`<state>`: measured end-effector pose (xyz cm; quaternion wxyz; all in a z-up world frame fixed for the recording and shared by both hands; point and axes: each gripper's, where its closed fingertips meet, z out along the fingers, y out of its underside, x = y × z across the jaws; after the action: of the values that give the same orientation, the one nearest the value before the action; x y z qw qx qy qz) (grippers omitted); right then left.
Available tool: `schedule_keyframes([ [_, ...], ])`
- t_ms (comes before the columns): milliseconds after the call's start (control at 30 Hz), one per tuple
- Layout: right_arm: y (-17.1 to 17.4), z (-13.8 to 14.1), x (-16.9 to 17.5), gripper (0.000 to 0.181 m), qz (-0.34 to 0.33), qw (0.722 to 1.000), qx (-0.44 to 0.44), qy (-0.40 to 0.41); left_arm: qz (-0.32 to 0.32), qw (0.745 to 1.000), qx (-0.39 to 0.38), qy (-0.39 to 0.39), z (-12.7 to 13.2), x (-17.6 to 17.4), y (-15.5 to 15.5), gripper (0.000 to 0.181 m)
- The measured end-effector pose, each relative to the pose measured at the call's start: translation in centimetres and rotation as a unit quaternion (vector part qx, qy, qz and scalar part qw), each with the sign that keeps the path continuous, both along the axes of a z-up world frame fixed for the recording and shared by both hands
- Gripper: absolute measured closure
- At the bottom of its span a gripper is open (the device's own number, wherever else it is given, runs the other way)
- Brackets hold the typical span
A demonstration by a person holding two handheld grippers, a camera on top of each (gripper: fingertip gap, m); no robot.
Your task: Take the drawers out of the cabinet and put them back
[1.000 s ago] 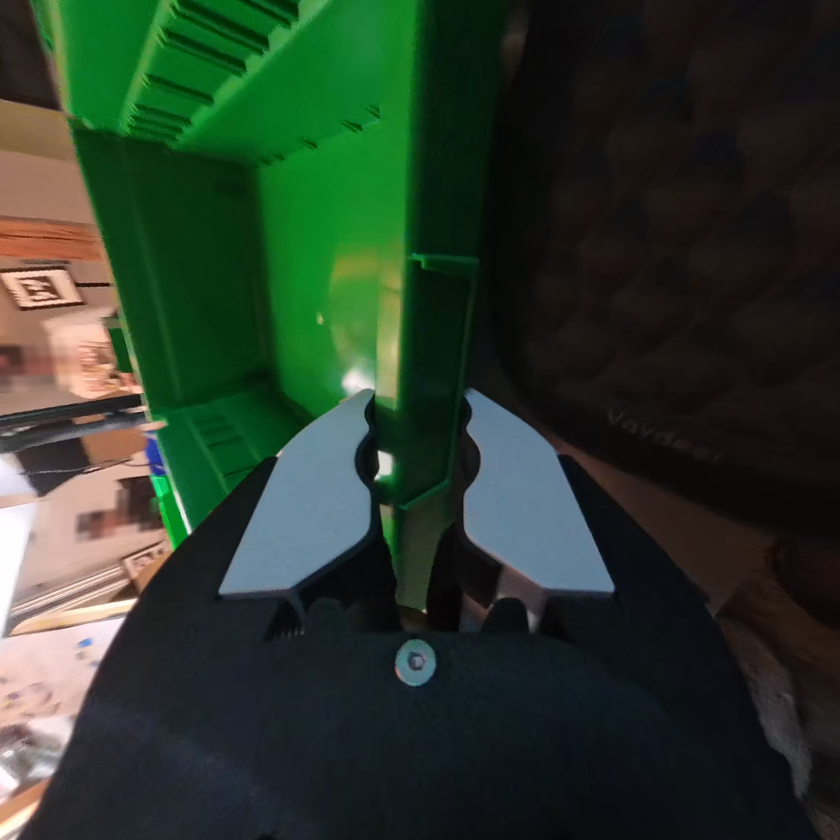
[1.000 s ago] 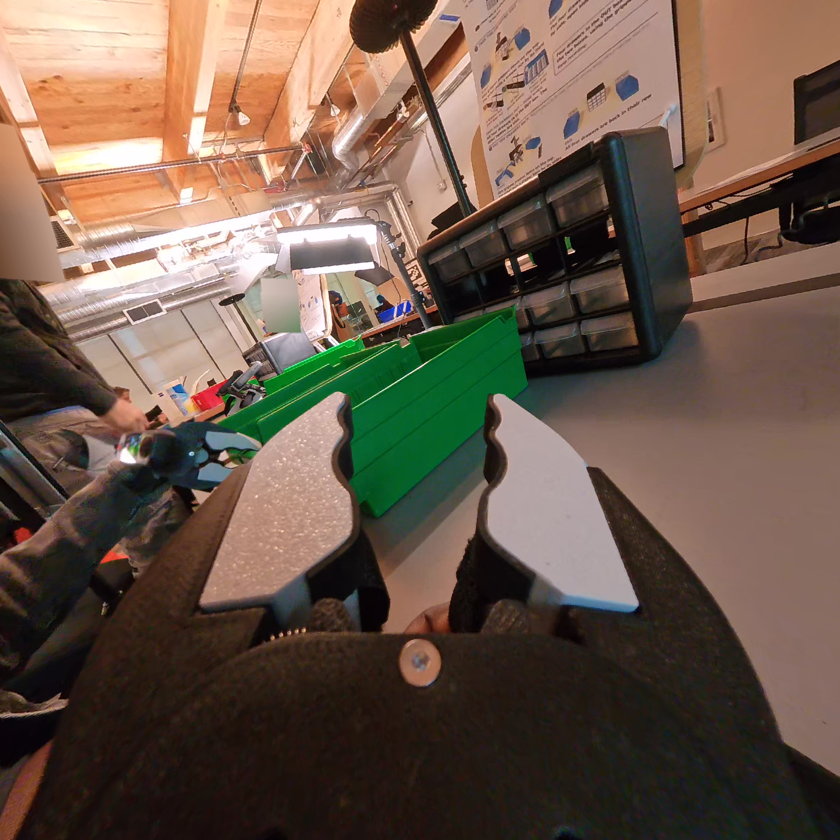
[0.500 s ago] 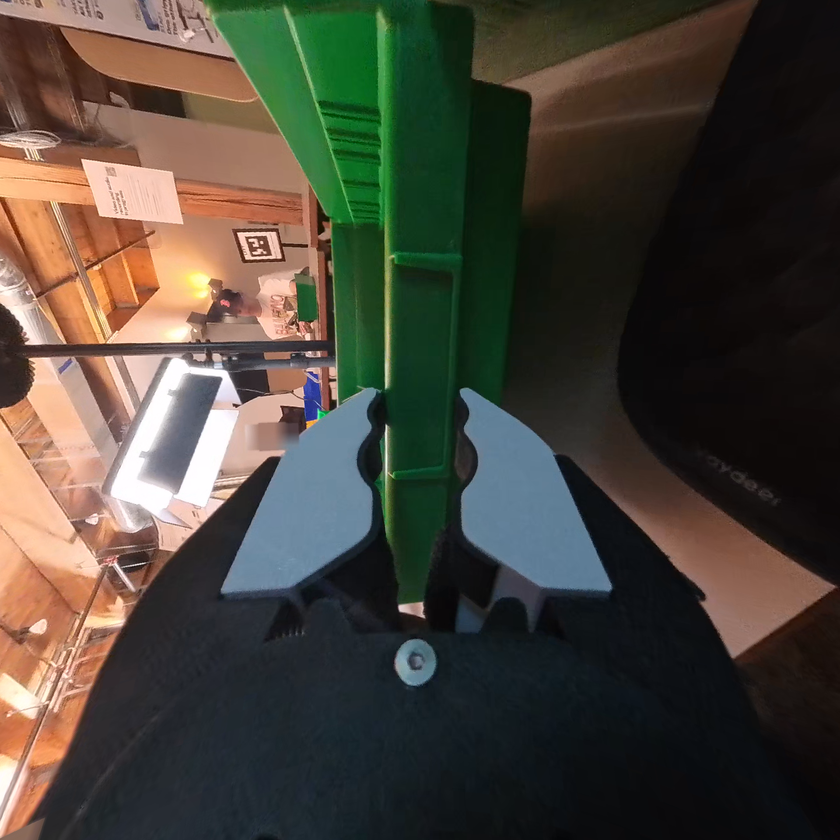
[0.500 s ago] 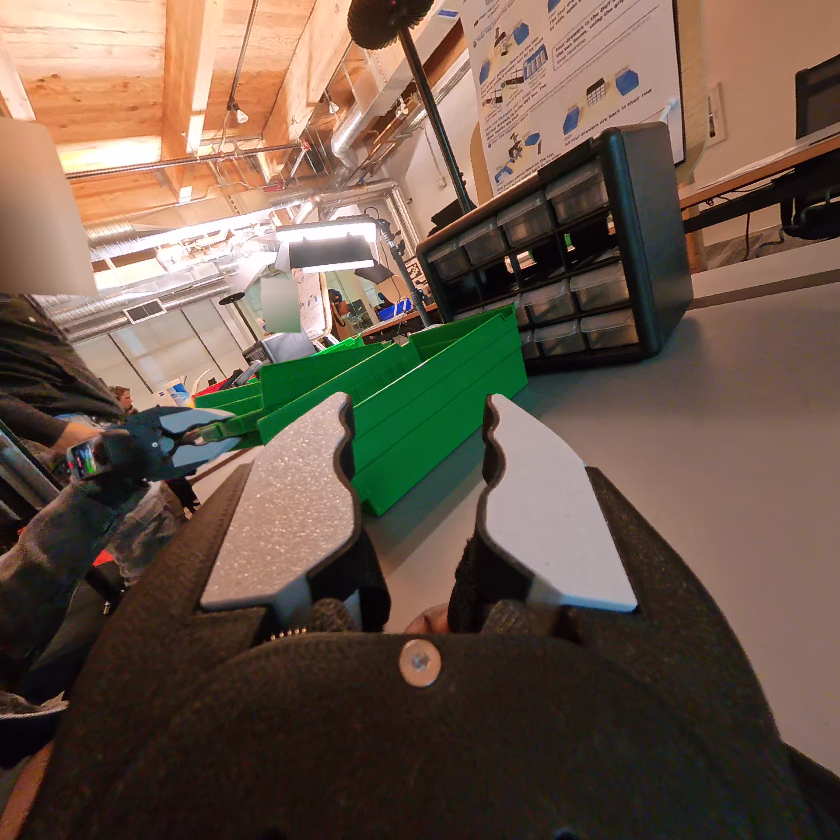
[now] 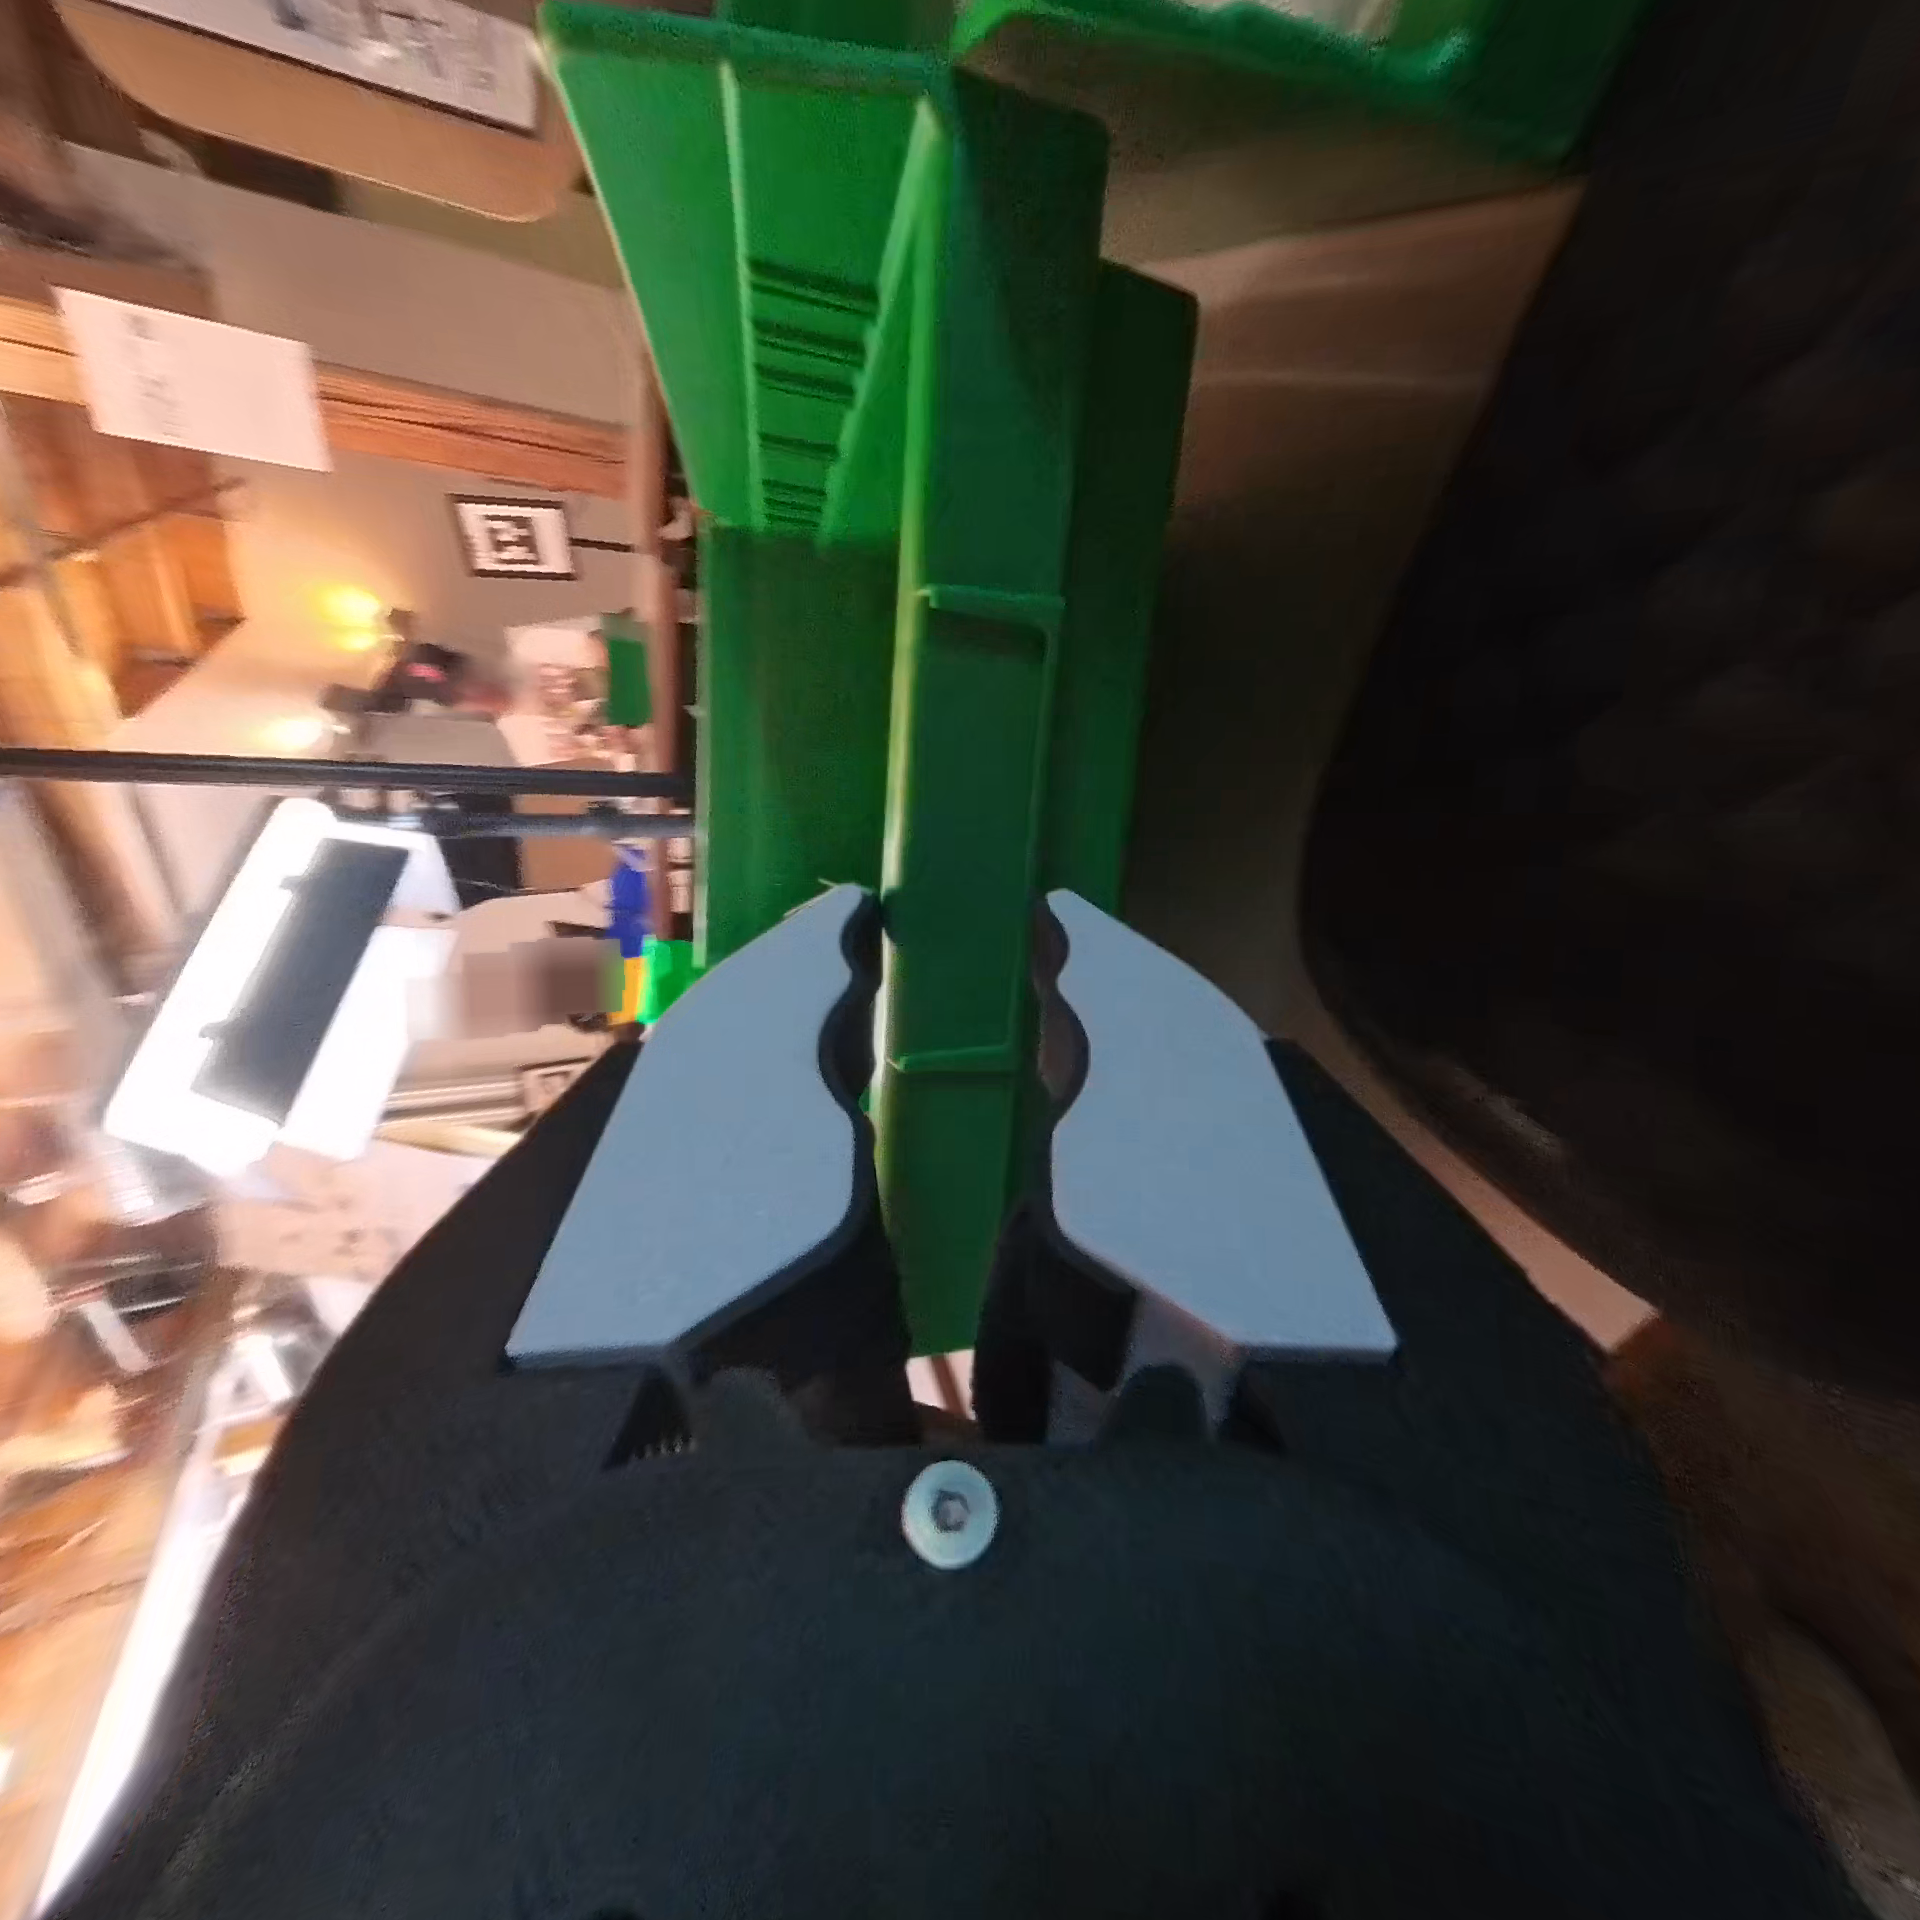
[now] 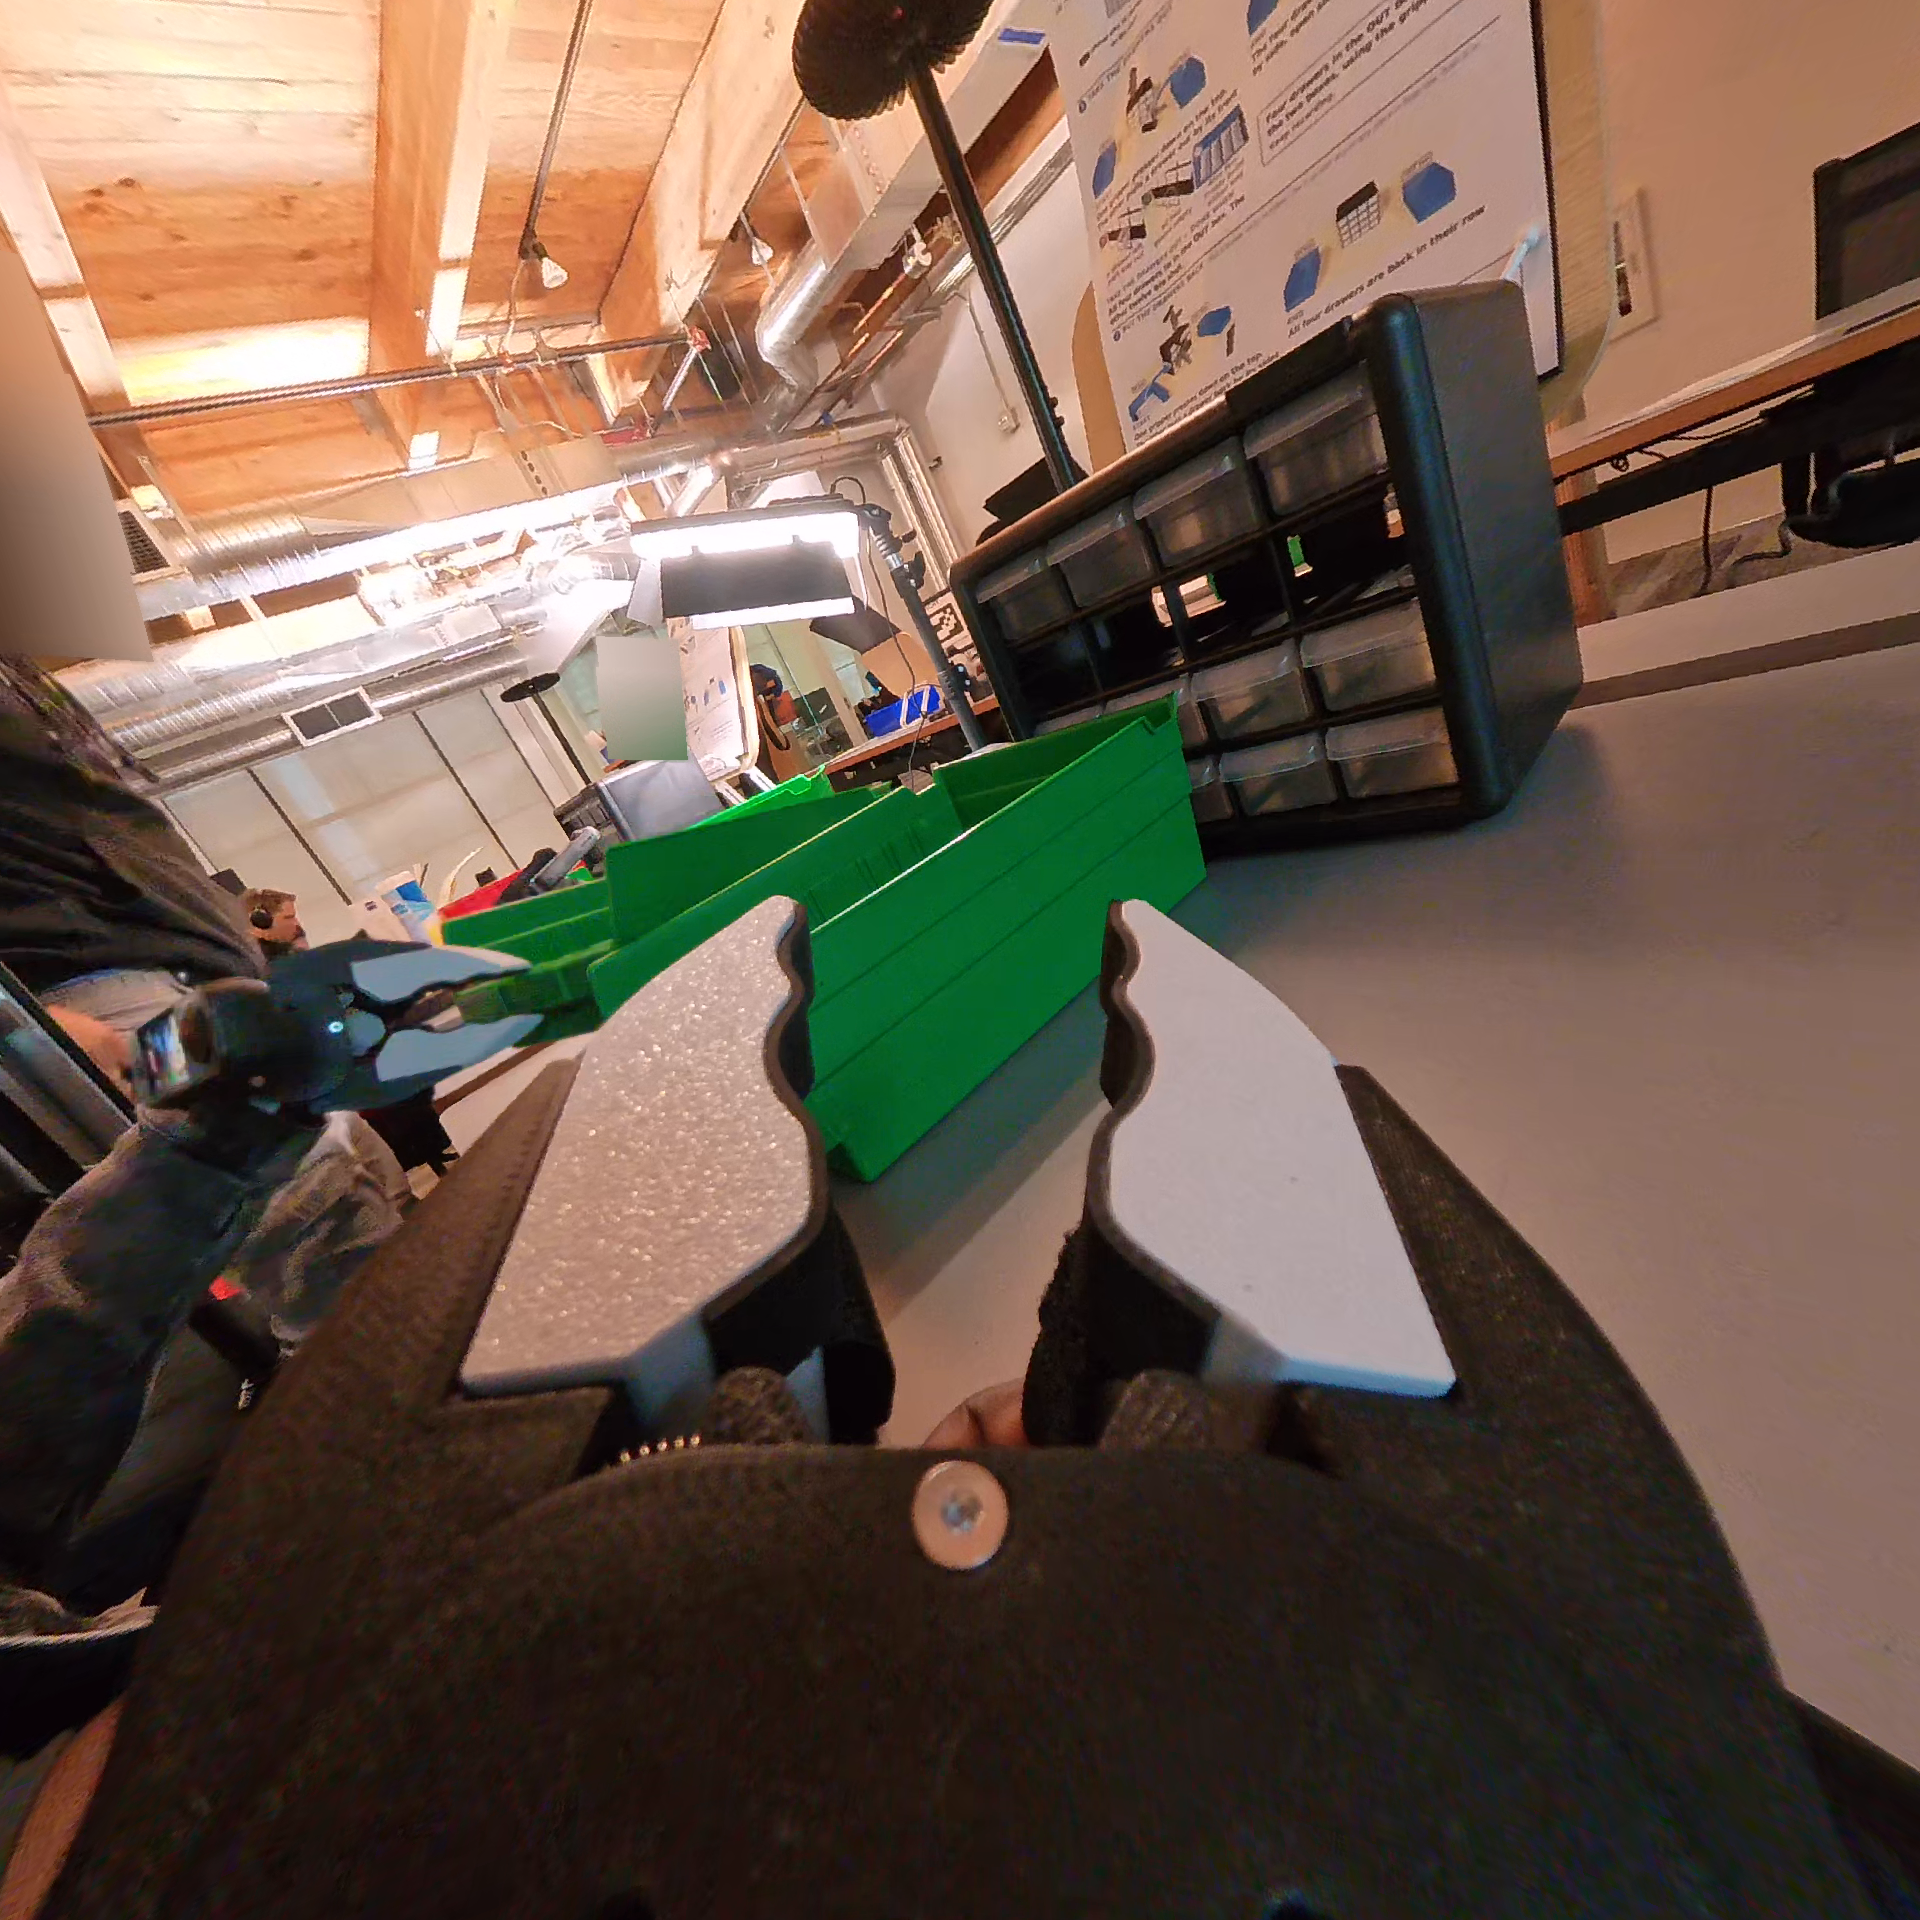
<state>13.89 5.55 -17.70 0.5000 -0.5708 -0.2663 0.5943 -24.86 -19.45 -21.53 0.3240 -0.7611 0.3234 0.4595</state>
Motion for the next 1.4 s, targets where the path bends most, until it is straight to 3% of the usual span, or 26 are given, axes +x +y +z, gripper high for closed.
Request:
schedule_keyframes([
  [167, 0.0, 0.0, 0.0, 0.128, 0.000, 1.000, 0.000, -0.001, 0.002, 0.998, -0.052, -0.044, -3.0, -0.5, -0.9, 0.154],
  [267, 0.0, 0.0, 0.0, 0.128, 0.000, 1.000, 0.000, -0.001, -0.002, 0.995, -0.053, -0.081, -3.9, -0.4, -0.6, 0.168],
  [367, 0.0, 0.0, -0.1, 0.128, 0.002, 1.000, -0.003, -0.001, 0.002, 0.989, -0.075, -0.128, -4.0, -0.8, -0.8, 0.149],
  [533, 0.0, 0.0, 0.0, 0.128, 0.000, 1.000, -0.001, 0.002, -0.006, 0.962, -0.173, -0.212, -5.3, -1.1, -1.3, 0.134],
  [700, 0.0, 0.0, 0.0, 0.128, 0.000, 1.000, -0.001, 0.002, 0.049, 0.922, -0.284, -0.257, -8.0, -2.7, -2.0, 0.139],
  [833, 0.0, 0.1, 0.1, 0.129, 0.000, 1.000, -0.002, 0.003, 0.049, 0.919, -0.279, -0.273, -8.2, -3.2, -1.2, 0.146],
  [933, 0.1, 0.1, 0.1, 0.129, -0.001, 1.000, -0.001, 0.005, 0.032, 0.939, -0.257, -0.225, -8.0, -3.9, -0.4, 0.150],
  [1067, 0.1, 0.1, 0.2, 0.129, -0.002, 1.000, -0.002, 0.008, 0.022, 0.980, -0.179, -0.082, -7.1, -4.3, 0.8, 0.152],
  [1400, 0.1, 0.0, 0.0, 0.129, 0.002, 1.000, -0.005, 0.002, 0.037, 0.994, -0.101, -0.009, -5.2, -3.8, 0.3, 0.151],
])
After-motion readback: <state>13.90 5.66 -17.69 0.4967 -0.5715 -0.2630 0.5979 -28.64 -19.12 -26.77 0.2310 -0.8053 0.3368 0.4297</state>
